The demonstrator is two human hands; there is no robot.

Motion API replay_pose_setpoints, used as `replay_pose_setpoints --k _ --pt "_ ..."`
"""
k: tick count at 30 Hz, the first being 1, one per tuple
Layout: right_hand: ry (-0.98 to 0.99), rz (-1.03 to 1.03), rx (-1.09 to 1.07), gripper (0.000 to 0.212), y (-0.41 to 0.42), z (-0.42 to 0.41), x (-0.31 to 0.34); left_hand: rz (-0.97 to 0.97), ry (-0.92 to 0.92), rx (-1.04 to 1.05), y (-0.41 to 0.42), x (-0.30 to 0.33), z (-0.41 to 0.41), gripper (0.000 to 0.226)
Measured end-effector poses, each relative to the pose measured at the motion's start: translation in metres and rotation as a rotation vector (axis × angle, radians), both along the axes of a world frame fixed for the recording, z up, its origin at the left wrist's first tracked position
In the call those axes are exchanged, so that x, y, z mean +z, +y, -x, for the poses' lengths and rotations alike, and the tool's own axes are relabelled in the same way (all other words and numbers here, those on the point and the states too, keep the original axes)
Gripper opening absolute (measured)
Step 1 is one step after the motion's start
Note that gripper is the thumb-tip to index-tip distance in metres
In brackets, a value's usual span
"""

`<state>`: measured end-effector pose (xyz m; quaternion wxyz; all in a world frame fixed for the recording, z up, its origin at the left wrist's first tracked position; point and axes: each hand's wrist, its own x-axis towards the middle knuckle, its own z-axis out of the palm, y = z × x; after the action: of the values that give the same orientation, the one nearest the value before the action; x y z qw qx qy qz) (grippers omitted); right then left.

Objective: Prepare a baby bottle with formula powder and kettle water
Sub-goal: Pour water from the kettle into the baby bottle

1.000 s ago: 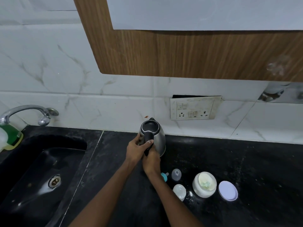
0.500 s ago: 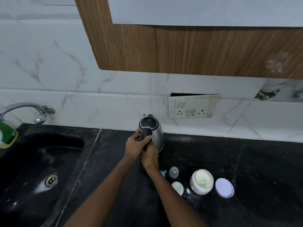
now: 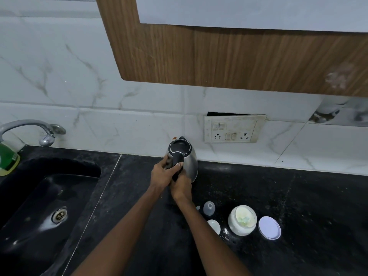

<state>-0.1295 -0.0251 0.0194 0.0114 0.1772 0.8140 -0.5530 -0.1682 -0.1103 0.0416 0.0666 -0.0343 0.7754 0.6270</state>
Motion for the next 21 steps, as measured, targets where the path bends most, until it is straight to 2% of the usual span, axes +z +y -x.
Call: replay_pose_setpoints --k 3,4,7,9,12,15,18,21 --pt "-0.018 -0.058 0.049 0.046 0.01 -0.004 0.0 -0.015 -0.014 0.028 0.002 0.006 -0.007 0.025" --pt "-0.012 -0.084 0.067 0.05 0.014 -0.006 0.0 -0.027 -0.025 0.056 0.004 0.009 -0.012 0.031" --pt "0.021 -0.142 0.073 0.05 0.03 -0.02 0.0 -0.053 -0.007 0.139 0.009 0.016 -0.027 0.076" --pt "0.076 -0.138 0.042 0.043 0.045 -0.029 0.004 -0.057 0.025 0.203 0.011 0.015 -0.037 0.084" --pt "0.149 -0.137 0.012 0.026 0.07 -0.045 0.015 0.006 0.116 0.291 0.02 0.017 -0.057 0.072" --pt "0.218 -0.191 -0.045 0.013 0.098 -0.06 0.027 0.042 0.241 0.34 0.031 0.024 -0.077 0.05" --pt "0.233 -0.245 -0.052 0.008 0.125 -0.077 0.031 0.06 0.335 0.321 0.039 0.025 -0.095 0.029" --pt "0.238 -0.264 -0.064 0.007 0.146 -0.096 0.032 0.105 0.359 0.284 0.048 0.02 -0.113 0.023"
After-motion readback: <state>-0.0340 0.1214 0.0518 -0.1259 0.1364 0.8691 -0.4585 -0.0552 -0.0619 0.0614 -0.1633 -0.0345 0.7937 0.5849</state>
